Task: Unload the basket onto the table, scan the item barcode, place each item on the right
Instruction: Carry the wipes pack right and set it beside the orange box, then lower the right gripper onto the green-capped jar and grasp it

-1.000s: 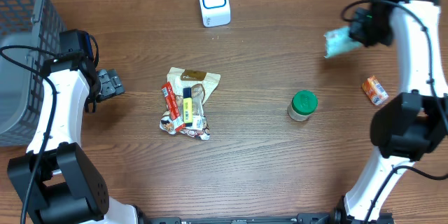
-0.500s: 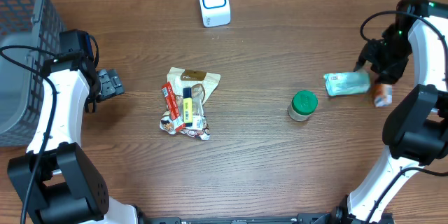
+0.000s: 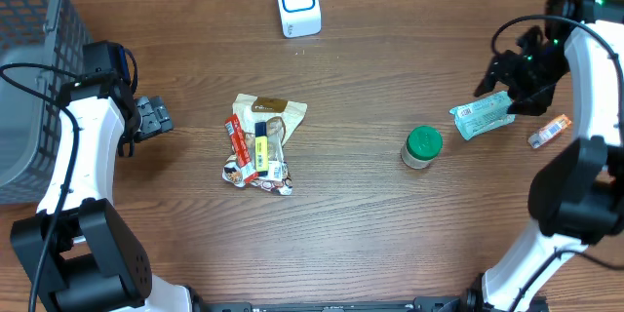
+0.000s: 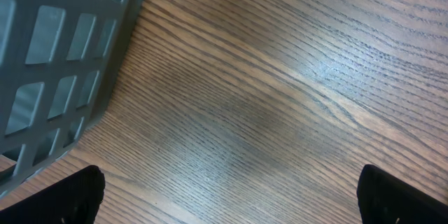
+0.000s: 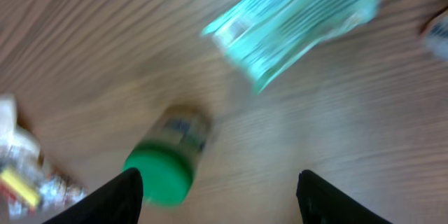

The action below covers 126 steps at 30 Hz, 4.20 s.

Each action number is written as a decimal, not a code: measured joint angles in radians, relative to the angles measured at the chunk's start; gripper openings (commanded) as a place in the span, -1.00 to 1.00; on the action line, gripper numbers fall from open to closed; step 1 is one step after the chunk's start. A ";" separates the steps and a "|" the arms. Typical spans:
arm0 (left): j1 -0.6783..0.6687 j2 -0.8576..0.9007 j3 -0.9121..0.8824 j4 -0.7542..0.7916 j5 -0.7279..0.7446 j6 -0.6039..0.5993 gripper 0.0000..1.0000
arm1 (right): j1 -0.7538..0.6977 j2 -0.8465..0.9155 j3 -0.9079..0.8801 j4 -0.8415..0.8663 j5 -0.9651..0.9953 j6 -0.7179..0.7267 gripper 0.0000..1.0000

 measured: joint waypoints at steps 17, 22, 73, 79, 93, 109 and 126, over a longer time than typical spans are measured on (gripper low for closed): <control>0.000 0.000 0.000 0.000 0.000 0.000 1.00 | 0.333 -0.090 -0.203 0.025 0.089 -0.094 0.61; 0.000 0.000 0.000 0.000 0.000 0.000 1.00 | 0.337 -0.088 -0.297 0.102 0.114 -0.098 0.89; 0.000 0.000 0.000 0.000 0.000 0.000 1.00 | 0.389 -0.088 -0.462 0.374 -0.074 0.154 0.54; 0.000 0.000 0.000 0.000 0.000 0.000 1.00 | 0.389 -0.088 -0.462 0.405 -0.016 0.033 0.58; 0.000 0.000 0.000 0.000 0.000 0.000 1.00 | 0.390 -0.088 -0.462 0.460 0.058 -0.043 0.68; 0.000 0.000 0.000 0.000 0.000 0.000 1.00 | 0.402 -0.161 -0.461 0.442 0.149 -0.009 1.00; 0.000 0.000 0.000 0.000 0.000 0.000 1.00 | 0.519 -0.252 -0.456 0.443 0.315 0.087 0.75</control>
